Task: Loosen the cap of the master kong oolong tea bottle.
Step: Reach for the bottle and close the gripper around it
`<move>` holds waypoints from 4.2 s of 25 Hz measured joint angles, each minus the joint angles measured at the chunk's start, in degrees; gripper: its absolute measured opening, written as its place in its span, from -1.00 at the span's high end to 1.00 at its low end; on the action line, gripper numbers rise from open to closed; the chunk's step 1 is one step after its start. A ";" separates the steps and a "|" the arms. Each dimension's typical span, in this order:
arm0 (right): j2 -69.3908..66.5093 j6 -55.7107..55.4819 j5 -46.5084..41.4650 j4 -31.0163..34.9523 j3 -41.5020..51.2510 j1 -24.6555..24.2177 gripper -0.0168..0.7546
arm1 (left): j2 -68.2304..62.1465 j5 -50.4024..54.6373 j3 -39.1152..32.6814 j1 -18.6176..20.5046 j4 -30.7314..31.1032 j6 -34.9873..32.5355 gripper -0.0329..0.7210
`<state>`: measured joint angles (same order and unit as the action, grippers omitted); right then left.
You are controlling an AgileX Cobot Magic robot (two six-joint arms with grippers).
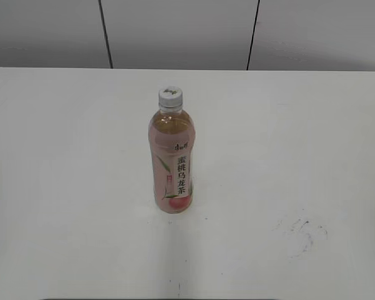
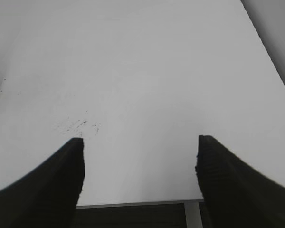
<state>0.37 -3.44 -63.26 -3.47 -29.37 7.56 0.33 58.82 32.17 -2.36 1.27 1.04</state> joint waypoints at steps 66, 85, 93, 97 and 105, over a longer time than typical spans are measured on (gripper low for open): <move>0.00 -0.01 0.00 0.02 0.00 0.00 -0.48 | 0.00 0.00 0.00 0.00 0.00 0.00 0.28; 0.00 -0.01 0.00 0.02 0.00 0.00 -0.48 | 0.00 -1.10 0.24 0.00 -0.58 -0.54 0.28; 0.00 0.03 0.00 0.02 0.00 0.00 -0.48 | -5.44 -20.63 0.58 0.00 -2.62 -2.07 0.28; 0.00 0.03 0.00 0.02 0.00 0.00 -0.48 | -11.31 -35.53 -1.14 0.00 -5.67 -2.85 0.28; 0.00 0.02 0.00 0.02 0.00 0.00 -0.48 | -29.69 -63.28 -6.86 0.00 -7.27 -3.72 0.28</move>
<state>0.37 -3.42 -63.26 -3.45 -29.37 7.56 -29.36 -4.47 25.31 -2.36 -6.00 -2.68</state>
